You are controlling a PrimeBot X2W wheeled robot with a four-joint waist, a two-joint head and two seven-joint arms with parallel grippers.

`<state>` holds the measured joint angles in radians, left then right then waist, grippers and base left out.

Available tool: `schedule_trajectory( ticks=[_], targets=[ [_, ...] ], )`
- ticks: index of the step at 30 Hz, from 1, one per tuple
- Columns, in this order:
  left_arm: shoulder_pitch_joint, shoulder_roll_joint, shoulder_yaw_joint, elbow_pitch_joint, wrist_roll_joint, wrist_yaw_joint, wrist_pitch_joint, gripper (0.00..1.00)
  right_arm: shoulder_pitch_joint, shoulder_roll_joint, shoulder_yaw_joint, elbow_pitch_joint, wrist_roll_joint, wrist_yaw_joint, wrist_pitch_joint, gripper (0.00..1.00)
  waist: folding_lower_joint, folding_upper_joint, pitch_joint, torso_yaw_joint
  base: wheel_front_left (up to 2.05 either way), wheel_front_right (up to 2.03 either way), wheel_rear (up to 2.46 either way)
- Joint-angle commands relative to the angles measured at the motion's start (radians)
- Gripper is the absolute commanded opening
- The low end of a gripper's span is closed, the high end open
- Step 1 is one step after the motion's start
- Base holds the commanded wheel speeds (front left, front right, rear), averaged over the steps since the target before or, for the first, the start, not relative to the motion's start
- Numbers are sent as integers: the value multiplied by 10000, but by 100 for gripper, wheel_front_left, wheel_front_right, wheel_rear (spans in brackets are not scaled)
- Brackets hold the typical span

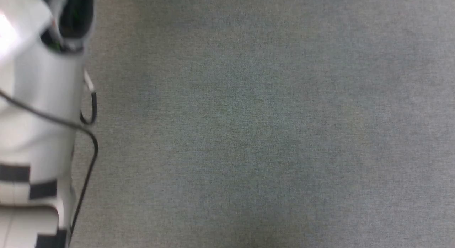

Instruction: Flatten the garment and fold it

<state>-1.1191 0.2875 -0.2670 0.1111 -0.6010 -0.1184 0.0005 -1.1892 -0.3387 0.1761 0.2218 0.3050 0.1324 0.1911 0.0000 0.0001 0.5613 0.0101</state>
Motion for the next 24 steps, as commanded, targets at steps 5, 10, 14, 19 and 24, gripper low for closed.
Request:
schedule_trajectory(
  ticks=[5,10,14,19,24],
  targets=[
    [1895,166,-24,-1474,-304,203,85,0,1992,-63,-451,-1995,469,-17,554,0,0,-1,-509,40,0,0,0],
    [3968,269,-232,-2843,-169,613,-73,0,4089,114,-1008,-3669,556,-17,1039,0,0,-1,-1081,127,0,0,0],
    [5498,442,-525,-3551,243,928,-262,0,5811,389,-1557,-4677,540,-17,1280,0,0,-1,-1629,225,0,0,0],
    [7208,570,-844,-4164,602,1389,-398,0,7973,1009,-2369,-5567,540,-17,1424,0,0,-1,-2356,301,0,0,0],
    [8709,654,-977,-4535,637,1860,-388,0,9546,1644,-2845,-6025,597,-17,1468,0,0,-1,-3000,240,0,0,0]
  ],
)
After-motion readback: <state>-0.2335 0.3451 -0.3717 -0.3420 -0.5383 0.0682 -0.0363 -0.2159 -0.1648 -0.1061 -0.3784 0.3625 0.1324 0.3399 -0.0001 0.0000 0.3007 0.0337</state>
